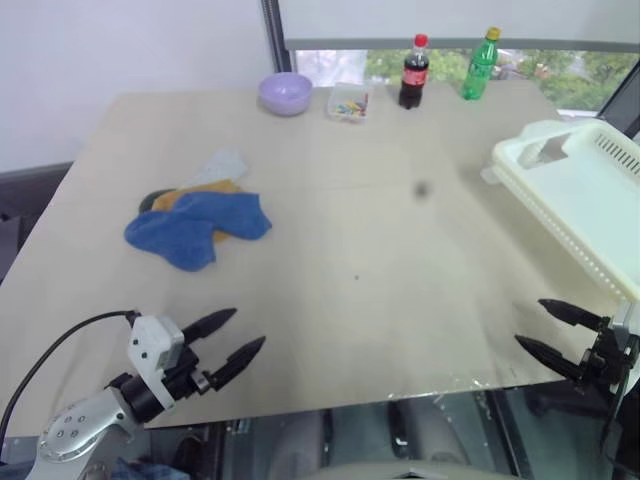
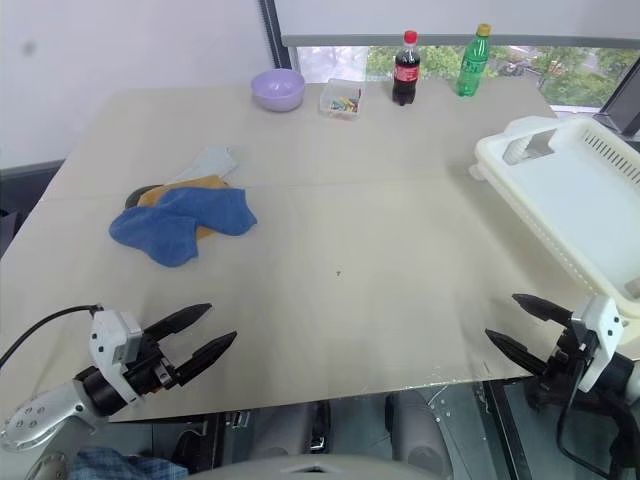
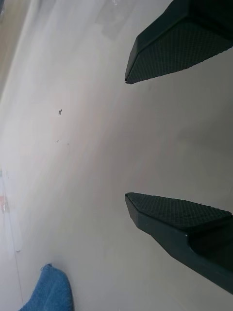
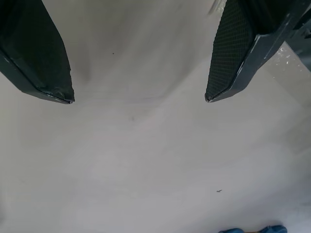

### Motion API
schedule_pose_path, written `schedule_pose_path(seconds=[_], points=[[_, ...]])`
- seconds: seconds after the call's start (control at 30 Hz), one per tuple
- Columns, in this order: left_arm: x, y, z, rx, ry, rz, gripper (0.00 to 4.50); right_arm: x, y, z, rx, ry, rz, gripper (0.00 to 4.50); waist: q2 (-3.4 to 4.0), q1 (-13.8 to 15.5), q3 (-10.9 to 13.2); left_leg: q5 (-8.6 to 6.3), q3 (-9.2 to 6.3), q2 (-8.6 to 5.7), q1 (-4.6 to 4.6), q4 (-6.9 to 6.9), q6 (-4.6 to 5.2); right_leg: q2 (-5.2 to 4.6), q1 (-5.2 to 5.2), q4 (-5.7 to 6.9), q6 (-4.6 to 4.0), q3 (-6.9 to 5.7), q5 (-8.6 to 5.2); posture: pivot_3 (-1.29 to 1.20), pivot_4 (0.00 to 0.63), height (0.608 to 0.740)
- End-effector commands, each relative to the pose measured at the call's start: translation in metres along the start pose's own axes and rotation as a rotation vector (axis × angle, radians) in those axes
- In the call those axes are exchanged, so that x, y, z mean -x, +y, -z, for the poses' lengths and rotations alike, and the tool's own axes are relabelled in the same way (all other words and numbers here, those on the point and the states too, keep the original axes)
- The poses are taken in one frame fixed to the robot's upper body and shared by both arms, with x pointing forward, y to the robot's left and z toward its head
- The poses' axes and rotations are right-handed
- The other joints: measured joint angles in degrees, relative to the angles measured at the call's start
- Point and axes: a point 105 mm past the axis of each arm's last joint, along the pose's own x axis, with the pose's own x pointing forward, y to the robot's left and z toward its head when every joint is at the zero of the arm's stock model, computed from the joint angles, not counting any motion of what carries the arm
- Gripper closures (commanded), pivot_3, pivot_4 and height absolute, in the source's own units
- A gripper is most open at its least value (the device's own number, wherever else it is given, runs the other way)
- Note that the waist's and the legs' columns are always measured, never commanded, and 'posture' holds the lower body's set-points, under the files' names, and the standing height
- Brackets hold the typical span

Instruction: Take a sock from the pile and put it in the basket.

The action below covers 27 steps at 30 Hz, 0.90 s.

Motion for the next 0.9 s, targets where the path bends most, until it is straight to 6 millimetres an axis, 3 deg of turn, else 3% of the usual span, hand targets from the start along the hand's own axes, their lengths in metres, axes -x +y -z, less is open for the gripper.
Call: schedule_pose_path(seconds=[0.03,0.63,0.9], points=[[0.000,0.001,-0.007,-0.032,-0.020,0.007,0.67,0.003,0.000,-0.004,0.017,-0.003,0.000,0.11,0.00,0.01,0.00,0.00,0.00,0.00,0.00,0.00,0.00,0.00,0.00,0.00,0.00,0.00,0.00,0.00,0.150,0.740],[-0.004,0.007,-0.004,-0.061,-0.025,0.009,0.67,-0.001,-0.001,-0.009,0.041,0.009,-0.019,0.11,-0.01,0.00,-0.02,0.00,0.12,0.00,0.01,0.06,0.01,0.09,0.04,0.06,0.00,0.00,0.01,0.00,0.150,0.740],[-0.011,0.027,-0.008,-0.086,-0.042,-0.093,0.67,-0.011,0.006,-0.014,0.060,-0.006,-0.065,0.11,0.00,0.01,-0.03,0.01,0.12,0.00,0.08,0.09,0.01,0.12,0.12,0.09,0.00,-0.01,0.01,0.00,0.150,0.740]])
